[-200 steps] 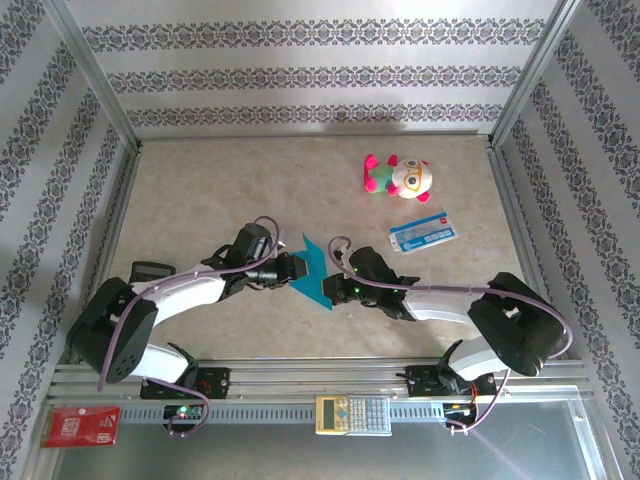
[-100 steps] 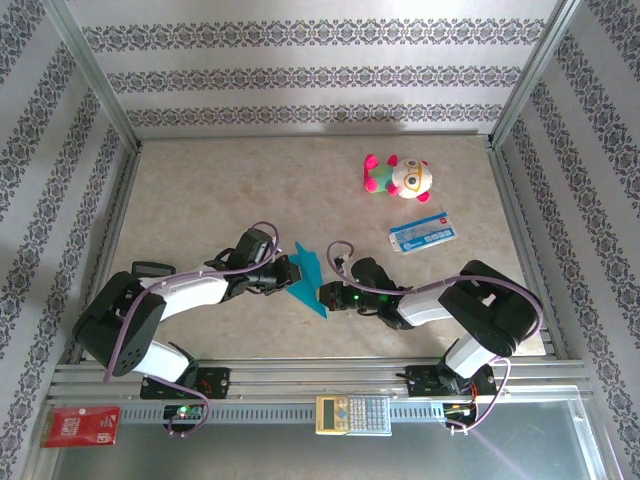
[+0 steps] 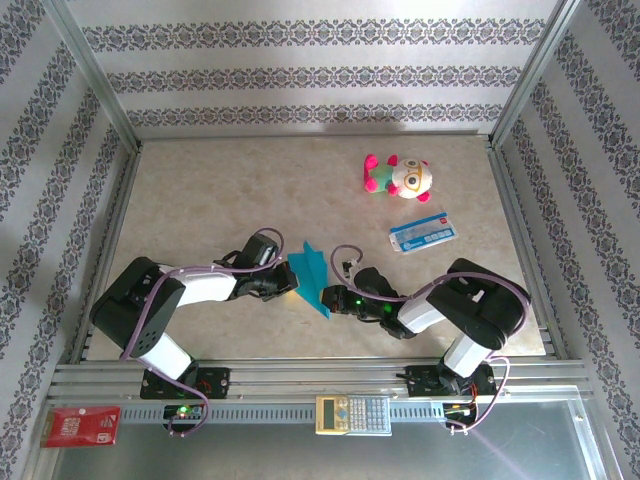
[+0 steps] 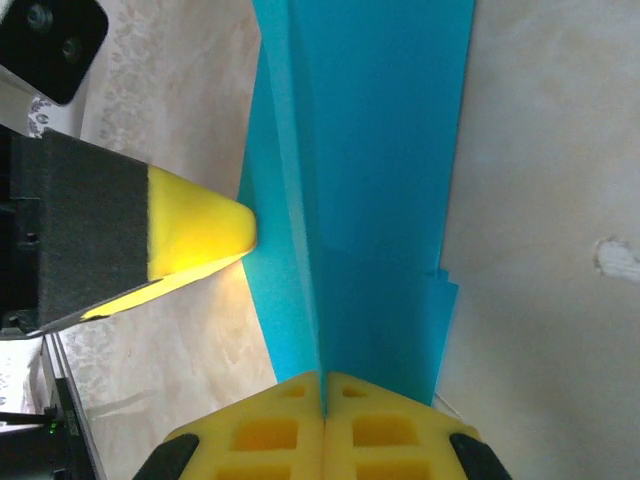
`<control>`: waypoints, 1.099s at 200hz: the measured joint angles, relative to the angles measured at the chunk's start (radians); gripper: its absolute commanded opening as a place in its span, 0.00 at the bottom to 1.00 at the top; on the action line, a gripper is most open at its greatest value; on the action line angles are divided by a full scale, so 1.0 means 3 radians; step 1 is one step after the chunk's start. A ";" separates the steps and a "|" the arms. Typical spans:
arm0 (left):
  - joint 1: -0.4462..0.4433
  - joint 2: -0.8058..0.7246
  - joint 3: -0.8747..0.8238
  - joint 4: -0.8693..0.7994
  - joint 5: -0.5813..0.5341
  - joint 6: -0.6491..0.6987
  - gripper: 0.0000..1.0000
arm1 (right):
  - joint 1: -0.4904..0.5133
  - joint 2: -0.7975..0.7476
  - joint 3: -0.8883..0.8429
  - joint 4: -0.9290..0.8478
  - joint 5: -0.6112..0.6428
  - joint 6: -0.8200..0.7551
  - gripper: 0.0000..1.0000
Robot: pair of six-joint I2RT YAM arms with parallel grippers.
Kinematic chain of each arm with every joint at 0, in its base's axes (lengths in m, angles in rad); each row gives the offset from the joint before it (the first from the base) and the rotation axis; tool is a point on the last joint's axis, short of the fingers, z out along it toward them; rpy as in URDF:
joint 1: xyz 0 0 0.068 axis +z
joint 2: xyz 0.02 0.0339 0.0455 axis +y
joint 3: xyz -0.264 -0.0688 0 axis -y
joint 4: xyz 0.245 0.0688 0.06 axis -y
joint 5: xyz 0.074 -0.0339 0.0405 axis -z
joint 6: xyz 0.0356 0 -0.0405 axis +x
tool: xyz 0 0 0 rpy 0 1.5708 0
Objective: Fold a paper plane with a square sheet of paper (pick it up from the middle)
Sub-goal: Fourth fold the wing at the center of the table.
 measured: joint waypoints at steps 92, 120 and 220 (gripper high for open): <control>0.0000 0.0001 0.0155 0.0034 0.0079 0.0064 0.10 | 0.0005 0.0092 -0.0079 0.0277 0.0048 0.0117 0.00; -0.0011 0.0061 0.0366 0.0131 0.0221 0.0085 0.08 | 0.0005 0.0114 -0.0084 0.0319 0.0046 0.0118 0.00; -0.0051 0.0621 0.0748 0.0174 0.0483 0.0177 0.06 | 0.0004 0.0163 -0.0085 0.0402 0.0039 0.0174 0.00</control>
